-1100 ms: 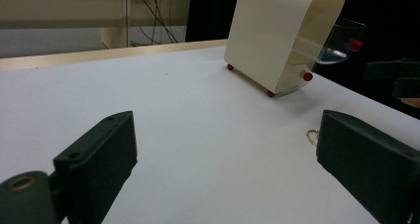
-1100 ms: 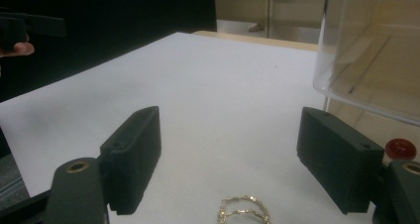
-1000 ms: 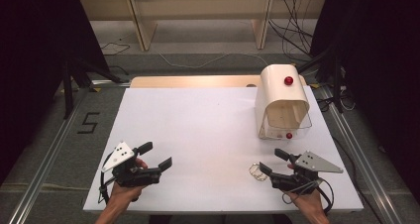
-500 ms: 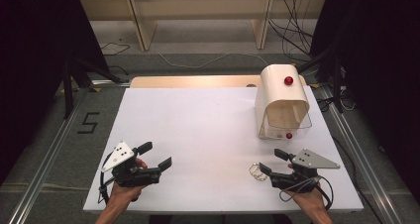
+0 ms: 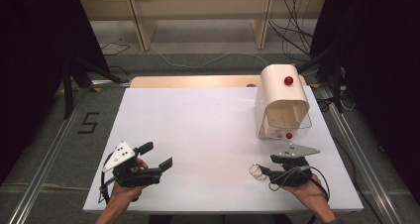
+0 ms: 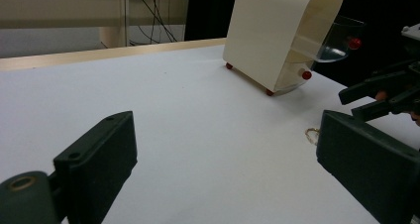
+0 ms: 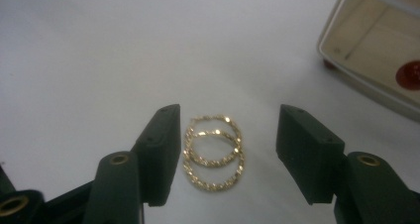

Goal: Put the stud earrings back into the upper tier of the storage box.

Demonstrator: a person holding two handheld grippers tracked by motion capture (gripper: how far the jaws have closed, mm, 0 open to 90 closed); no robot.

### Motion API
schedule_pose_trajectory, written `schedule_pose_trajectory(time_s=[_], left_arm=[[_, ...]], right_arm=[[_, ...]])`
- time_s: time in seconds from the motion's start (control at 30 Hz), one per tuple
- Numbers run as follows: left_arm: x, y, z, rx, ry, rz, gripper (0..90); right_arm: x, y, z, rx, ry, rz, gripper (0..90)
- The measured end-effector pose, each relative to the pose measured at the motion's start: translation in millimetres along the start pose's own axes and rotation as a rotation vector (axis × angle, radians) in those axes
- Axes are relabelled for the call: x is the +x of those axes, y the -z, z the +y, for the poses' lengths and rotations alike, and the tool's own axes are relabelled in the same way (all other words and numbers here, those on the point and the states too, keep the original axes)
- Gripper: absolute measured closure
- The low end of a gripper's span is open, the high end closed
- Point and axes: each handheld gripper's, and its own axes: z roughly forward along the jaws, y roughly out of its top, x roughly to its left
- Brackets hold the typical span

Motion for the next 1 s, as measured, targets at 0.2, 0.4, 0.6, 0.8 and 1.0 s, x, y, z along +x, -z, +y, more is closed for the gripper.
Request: schedule_pose_trajectory(time_s=[0.2, 0.4, 0.6, 0.8, 1.0], left_arm=[[-0.2, -0.8, -0.3, 0.003, -0.001, -0.001, 8.3], [0.0, -0.7, -0.1, 0.004, -0.002, -0.004, 8.3], [-0.4, -0.8, -0.1, 0.006, -0.006, -0.004, 8.3], [-0.7, -0.8, 0.0, 0.008, -0.008, -0.005, 8.3], [-0.6, -0.7, 0.1, 0.008, -0.009, -0.005, 8.3]], right_arm=[[-10.8, -11.1, -0.2, 0.094, -0.026, -0.014, 51.0], [-13.3, -23.0, 1.9, 0.175, -0.012, -0.011, 58.4], [-12.1, -31.1, 3.1, 0.233, 0.026, -0.019, 65.2], [-11.6, -38.8, 3.9, 0.285, 0.017, -0.034, 72.5], [-11.3, -43.7, 4.8, 0.311, 0.03, -0.026, 77.6]])
